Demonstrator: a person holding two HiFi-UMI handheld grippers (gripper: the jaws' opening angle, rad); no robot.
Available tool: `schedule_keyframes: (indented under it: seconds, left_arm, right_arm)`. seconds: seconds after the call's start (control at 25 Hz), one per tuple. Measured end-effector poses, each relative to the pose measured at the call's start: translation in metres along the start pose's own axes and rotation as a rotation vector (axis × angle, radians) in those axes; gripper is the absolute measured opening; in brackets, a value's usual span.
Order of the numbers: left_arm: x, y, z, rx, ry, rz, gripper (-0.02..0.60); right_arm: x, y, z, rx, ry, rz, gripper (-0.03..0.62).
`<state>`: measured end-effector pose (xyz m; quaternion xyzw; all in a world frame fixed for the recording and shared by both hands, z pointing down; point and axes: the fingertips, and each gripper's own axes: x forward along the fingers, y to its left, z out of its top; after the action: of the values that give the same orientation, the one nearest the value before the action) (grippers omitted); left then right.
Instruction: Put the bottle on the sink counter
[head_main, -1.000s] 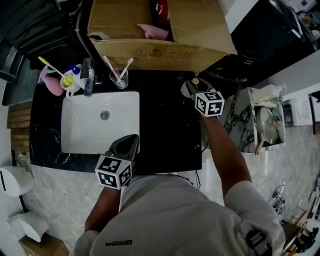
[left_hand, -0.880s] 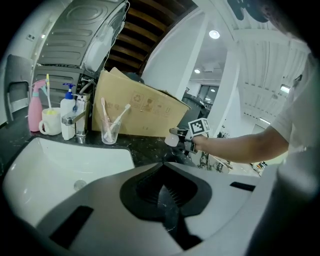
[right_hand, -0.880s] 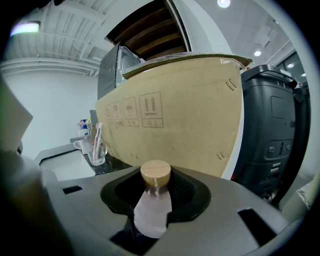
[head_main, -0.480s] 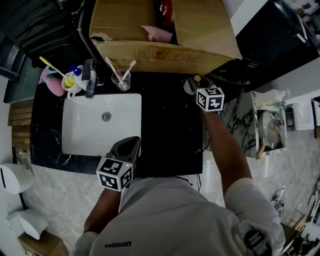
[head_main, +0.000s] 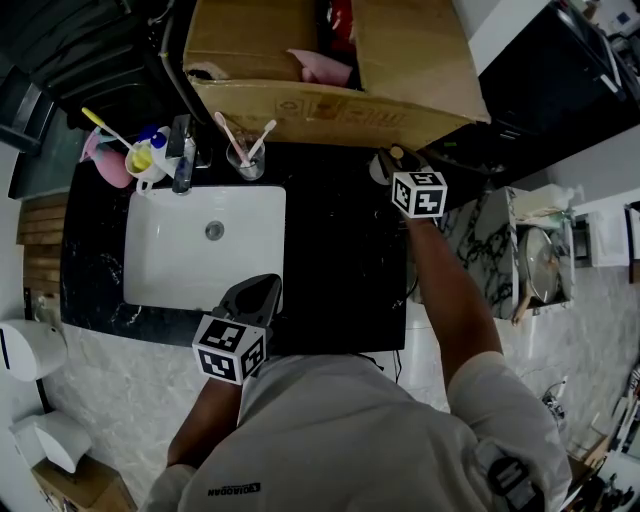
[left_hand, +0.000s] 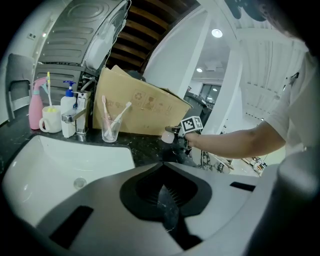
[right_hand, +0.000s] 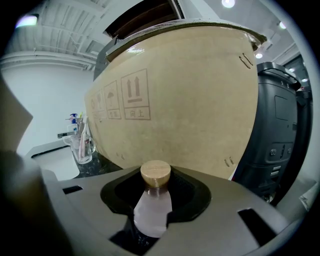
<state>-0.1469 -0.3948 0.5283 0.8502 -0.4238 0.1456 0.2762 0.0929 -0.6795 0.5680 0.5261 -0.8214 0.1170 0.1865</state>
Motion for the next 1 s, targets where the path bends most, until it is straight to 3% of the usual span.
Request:
schedule_keyframes:
  seconds: [0.64,0.8,1.0]
  left_arm:
    - [0.0043,-0.0037,0.0013,-0.011,-0.013,0.000,0.012]
    - [0.0030,-0.0029,0.0049,-0.009,-0.023,0.010,0.012]
    - [-0.0002,-0.0048,0.0026,-0.014,-0.027,0.020,0.012]
  right_arm:
    - [0.0018,-0.0009,-0.0028,-0.001,0.003,-0.025,0.155]
    - [0.0003,-0.0036,-0.0041,-0.006,0.007,-0.042,0.204]
    - [-0.0030,-0.0022,-0.0042,0.002,0.005,-0.029,0.212]
